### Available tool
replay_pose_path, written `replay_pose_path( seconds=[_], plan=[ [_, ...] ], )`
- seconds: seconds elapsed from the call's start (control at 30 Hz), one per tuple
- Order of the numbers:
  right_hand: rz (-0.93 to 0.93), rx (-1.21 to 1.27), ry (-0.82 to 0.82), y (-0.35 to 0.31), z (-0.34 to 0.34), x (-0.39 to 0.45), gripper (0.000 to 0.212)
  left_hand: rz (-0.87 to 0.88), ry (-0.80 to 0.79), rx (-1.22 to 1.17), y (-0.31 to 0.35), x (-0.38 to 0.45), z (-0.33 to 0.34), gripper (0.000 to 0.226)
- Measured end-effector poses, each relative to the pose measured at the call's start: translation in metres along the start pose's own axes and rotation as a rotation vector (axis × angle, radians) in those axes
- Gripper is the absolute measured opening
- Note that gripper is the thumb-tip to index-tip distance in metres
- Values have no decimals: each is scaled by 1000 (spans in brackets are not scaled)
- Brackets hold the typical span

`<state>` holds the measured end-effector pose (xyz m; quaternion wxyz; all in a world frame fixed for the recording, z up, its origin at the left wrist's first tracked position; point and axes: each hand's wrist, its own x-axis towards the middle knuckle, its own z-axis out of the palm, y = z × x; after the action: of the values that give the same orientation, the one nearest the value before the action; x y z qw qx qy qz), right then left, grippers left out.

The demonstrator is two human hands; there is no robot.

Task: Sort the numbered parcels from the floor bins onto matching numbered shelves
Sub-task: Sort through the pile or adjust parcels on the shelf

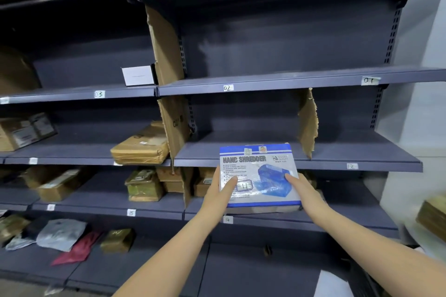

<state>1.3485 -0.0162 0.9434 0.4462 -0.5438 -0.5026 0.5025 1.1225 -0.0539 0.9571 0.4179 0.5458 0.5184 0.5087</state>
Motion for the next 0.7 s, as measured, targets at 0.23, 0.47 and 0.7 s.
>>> replay_pose_path(
  seconds=[0.23,0.47,0.7],
  plan=[
    [30,40,-33,-10,56,67,34,-48,47,25,-21,70,-49,50],
    [29,50,-18,-42,100,158,48,-156,99,-2,-26,184,-90,58],
    [35,-42,-43,-63,145,236,33,-328,381,19,-19,266,-125,51]
  ],
)
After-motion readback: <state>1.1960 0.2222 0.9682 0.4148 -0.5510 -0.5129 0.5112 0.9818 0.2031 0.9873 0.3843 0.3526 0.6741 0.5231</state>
